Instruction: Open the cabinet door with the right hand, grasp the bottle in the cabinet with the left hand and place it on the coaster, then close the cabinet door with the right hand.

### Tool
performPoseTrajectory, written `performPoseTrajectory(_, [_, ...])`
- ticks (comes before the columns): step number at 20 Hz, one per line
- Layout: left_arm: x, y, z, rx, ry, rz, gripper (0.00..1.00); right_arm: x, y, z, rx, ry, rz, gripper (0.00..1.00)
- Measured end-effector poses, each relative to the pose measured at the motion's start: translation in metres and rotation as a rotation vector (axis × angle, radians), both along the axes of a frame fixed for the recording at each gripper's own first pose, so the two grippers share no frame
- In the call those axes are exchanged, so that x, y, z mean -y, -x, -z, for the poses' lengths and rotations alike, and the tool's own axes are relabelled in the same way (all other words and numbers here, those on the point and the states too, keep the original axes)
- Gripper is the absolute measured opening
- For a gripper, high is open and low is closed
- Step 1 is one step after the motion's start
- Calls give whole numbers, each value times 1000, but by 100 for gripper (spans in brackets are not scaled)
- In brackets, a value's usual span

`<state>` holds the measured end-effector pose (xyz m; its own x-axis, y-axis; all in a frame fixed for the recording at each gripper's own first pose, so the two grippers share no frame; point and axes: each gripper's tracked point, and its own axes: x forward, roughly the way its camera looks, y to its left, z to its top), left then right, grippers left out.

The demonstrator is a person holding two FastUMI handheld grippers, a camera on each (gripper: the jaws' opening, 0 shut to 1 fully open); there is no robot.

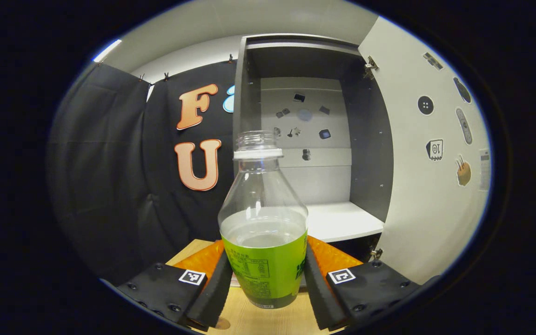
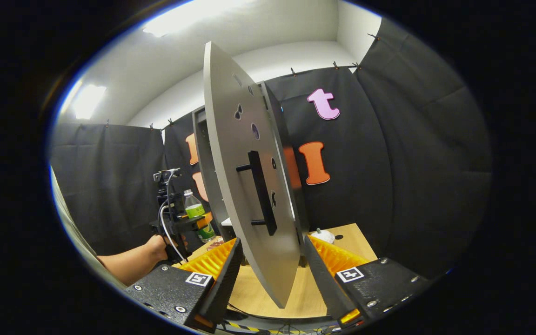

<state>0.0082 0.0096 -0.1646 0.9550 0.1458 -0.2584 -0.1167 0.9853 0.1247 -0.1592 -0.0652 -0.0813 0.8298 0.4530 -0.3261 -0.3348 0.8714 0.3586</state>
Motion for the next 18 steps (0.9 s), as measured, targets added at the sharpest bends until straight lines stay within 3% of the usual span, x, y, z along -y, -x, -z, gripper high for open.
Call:
performPoseTrajectory(9, [-51, 37, 27, -27, 18, -55, 81, -14, -2, 1, 108, 104, 81, 82])
performPoseTrajectory(18, [-93, 54, 62, -4, -20, -38, 81, -46, 3, 7, 81, 133, 173, 82])
